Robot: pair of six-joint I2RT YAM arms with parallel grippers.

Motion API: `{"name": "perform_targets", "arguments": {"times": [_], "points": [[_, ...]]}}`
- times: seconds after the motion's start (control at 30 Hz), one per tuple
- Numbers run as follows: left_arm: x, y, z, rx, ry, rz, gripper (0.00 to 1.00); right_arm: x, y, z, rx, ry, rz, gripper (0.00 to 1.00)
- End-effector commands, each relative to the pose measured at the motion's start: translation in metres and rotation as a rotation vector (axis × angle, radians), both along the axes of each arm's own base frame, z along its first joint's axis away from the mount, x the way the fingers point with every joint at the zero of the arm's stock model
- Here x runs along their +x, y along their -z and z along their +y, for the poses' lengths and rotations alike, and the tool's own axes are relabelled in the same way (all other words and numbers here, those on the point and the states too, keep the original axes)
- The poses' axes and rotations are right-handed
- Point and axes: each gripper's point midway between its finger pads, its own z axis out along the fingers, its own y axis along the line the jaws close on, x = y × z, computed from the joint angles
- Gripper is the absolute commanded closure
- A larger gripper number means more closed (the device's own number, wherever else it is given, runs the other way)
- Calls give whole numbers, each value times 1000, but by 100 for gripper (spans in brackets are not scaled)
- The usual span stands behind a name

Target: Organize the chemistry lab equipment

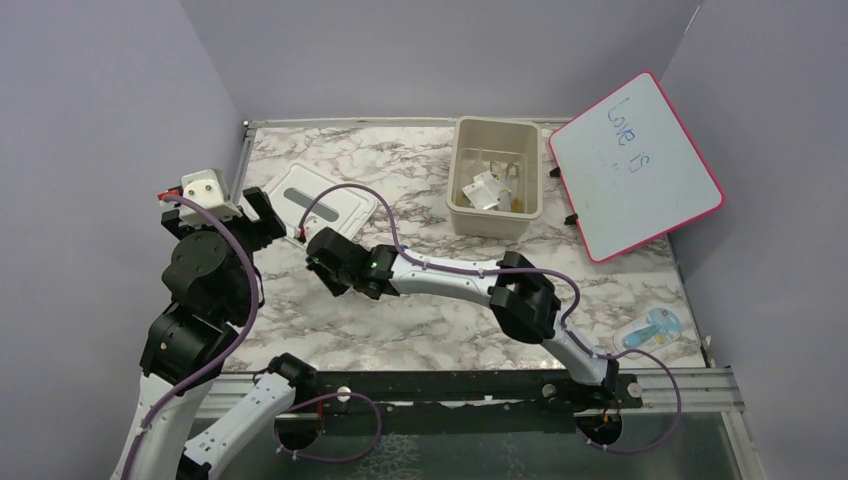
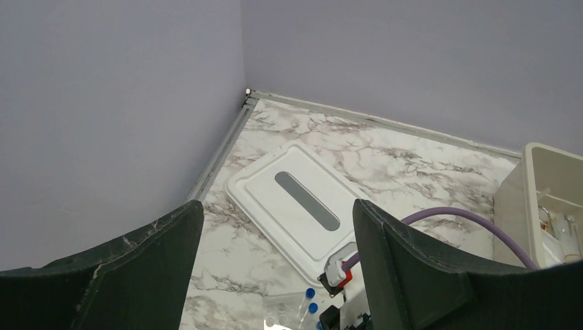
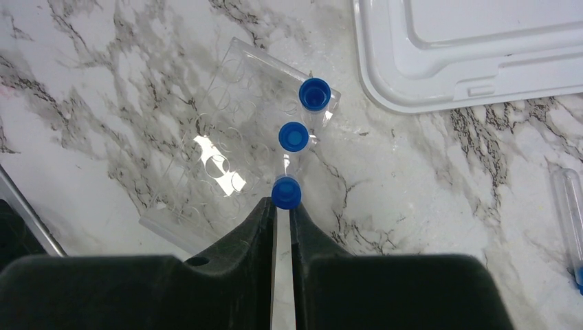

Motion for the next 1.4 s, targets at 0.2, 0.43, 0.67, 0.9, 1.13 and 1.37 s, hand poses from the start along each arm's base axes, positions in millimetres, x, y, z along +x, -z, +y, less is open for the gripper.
{"name": "perform_targets", "arguments": {"times": [0.2,0.43,0.67,0.9,1.13,1.37], "points": [[1,5,-1,9,4,15,18,-2,-26,18,90,-61,-27,82],[1,5,-1,13,3,19,18,-2,-27,18,95,-68,-33,82],[1,5,-2,10,8,18,18,-3,-50,10,135,-49,-46,77],[4,9,-9,-2,44,23,17,-6,-77,-24,198,-1,-75,68],[9,22,-31,-47,148,44,16,44,-48,-82,93,182,-75,51],[23,79,-83,-160,334,191,12,98,-9,-141,-37,249,-77,40]]}}
